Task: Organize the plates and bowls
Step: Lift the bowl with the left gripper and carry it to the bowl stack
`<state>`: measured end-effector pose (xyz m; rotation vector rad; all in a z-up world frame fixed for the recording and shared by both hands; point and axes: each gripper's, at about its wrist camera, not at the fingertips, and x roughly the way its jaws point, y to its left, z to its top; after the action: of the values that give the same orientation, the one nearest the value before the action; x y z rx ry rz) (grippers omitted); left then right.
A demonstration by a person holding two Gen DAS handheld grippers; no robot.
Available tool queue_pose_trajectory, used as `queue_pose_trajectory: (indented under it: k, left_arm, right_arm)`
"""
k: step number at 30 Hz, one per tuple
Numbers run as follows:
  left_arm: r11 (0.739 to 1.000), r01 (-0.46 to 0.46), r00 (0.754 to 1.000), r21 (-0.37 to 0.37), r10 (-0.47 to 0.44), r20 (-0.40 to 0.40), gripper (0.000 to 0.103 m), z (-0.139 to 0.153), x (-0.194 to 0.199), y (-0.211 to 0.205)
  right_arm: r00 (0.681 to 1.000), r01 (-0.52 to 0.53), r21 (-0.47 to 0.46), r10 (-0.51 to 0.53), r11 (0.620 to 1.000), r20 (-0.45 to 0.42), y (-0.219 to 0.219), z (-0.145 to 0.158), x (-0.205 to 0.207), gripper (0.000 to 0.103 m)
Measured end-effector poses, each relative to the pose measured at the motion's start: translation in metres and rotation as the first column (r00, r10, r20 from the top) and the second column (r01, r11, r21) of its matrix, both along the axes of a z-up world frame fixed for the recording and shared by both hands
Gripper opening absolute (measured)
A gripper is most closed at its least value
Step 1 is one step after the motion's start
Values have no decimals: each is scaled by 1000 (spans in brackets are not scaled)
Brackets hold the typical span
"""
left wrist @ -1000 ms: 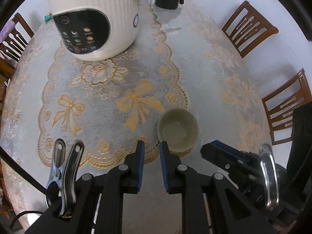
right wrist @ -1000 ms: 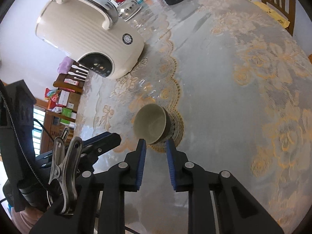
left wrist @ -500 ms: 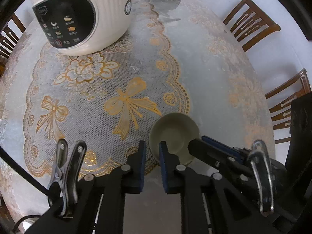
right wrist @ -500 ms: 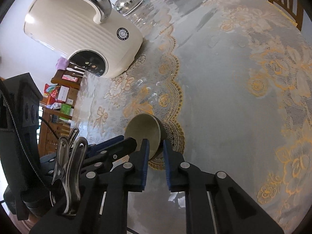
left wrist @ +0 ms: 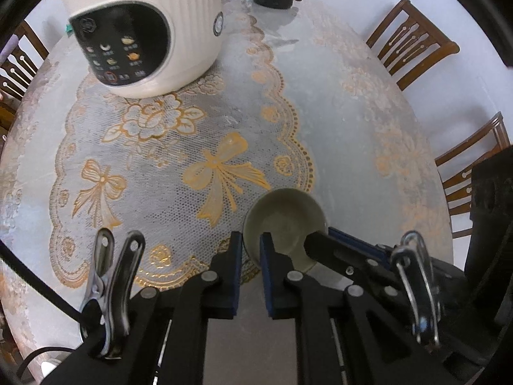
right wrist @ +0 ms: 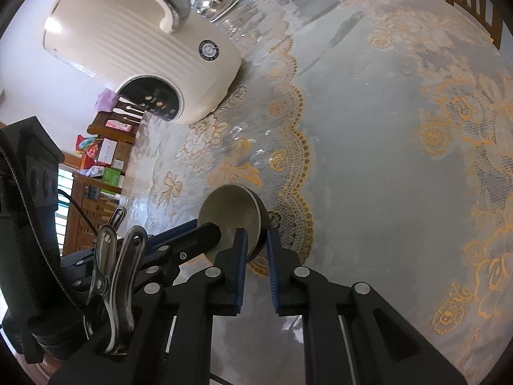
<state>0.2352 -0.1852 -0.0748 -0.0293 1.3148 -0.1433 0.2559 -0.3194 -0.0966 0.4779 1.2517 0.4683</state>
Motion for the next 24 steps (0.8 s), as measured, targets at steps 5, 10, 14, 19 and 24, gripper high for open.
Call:
queue_pose_trajectory:
  k: [5,10,14,19,24]
  left_arm:
    - [1000,-3,999,6,3,32,11,16,-13,7]
    - [1000,-11,997,0,11,74,12,37,-32,20]
    - [1000,-16,994,-7,17,107,11,54,-53,33]
    - [1000,-20,990,3,19,142,11,72,-82,51]
    - [999,-39,987,-7,40,158,12,86,-111,70]
  right_arm:
    - [1000,-9,4,9,1000,14,9,12,-9,15]
    - [999,-24,2,23,1000,45,21,30,-23,15]
    - [998,-33,7,32,999,61,32,42,-38,15]
    - [995,-46,9,45,999,92,48,58,-61,15]
    - [991,-59,12,57,998,122,65,76,-88,15]
